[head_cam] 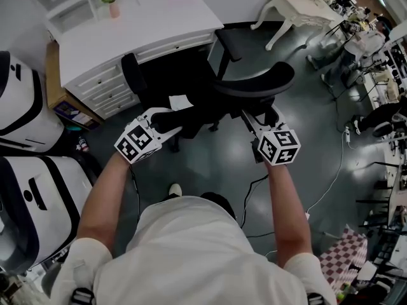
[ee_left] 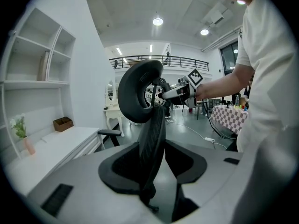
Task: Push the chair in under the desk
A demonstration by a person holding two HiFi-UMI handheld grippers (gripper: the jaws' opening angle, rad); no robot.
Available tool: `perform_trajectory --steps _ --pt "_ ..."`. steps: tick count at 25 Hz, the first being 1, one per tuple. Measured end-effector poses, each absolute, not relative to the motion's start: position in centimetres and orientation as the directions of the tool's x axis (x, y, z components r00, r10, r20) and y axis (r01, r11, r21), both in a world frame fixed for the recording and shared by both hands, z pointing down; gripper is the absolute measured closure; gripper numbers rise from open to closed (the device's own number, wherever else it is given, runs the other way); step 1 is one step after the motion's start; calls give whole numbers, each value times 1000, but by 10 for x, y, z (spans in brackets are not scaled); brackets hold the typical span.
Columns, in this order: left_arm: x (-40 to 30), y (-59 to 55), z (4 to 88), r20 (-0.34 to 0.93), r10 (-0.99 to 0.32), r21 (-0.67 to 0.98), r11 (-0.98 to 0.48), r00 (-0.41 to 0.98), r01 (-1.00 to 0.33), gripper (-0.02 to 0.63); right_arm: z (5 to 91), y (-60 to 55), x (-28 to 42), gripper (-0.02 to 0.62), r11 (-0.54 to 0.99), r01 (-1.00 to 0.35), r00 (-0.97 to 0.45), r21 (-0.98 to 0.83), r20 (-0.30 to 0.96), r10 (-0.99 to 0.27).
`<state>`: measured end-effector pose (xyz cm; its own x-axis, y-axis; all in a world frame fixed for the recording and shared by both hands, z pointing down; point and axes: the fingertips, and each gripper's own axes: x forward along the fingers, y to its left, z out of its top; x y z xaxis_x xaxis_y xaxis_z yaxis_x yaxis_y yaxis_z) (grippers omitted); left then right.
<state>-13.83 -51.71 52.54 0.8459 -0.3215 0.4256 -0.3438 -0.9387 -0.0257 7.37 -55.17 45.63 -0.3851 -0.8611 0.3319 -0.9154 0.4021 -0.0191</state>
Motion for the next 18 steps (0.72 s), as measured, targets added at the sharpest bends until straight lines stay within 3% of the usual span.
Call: perform_trajectory --steps 9,18 --pt "-141 -522 529 425 -333 -1 -930 842 -368 420 459 -556 71 284 386 -922 -367 5 306 -879" --pt "-150 -524 534 488 -486 -78 -852 725 -518 351 464 -547 71 282 396 -917 -368 41 297 -881"
